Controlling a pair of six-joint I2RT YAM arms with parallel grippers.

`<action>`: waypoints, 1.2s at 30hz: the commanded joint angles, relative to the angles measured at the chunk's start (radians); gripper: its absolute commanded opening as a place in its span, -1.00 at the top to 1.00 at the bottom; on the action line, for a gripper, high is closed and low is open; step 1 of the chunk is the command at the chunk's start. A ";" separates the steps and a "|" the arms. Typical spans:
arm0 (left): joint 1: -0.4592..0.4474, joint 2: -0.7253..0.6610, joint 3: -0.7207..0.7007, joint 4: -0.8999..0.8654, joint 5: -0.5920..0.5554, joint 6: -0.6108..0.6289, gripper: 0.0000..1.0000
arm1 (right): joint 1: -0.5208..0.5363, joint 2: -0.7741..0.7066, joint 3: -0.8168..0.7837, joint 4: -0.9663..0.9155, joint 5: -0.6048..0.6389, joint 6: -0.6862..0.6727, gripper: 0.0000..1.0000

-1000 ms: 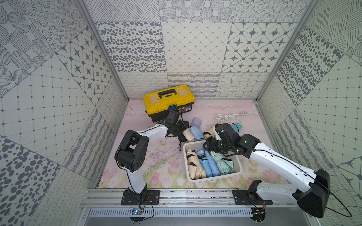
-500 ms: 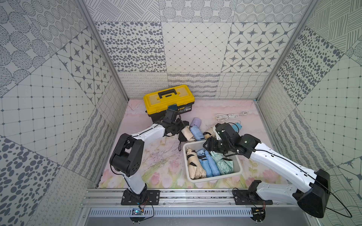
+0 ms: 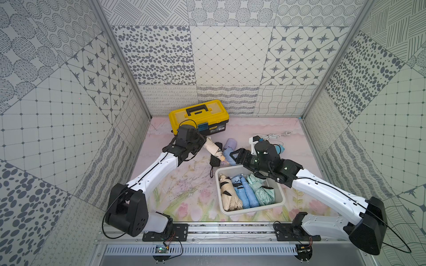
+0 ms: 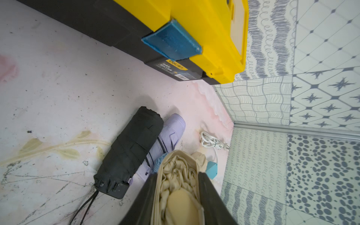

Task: Put the umbrella into the storage box
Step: Pick up the umbrella from the center of the board.

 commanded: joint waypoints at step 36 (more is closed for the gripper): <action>-0.127 -0.226 -0.306 0.678 -0.394 -0.422 0.67 | 0.264 0.426 0.109 0.782 0.649 0.783 -0.65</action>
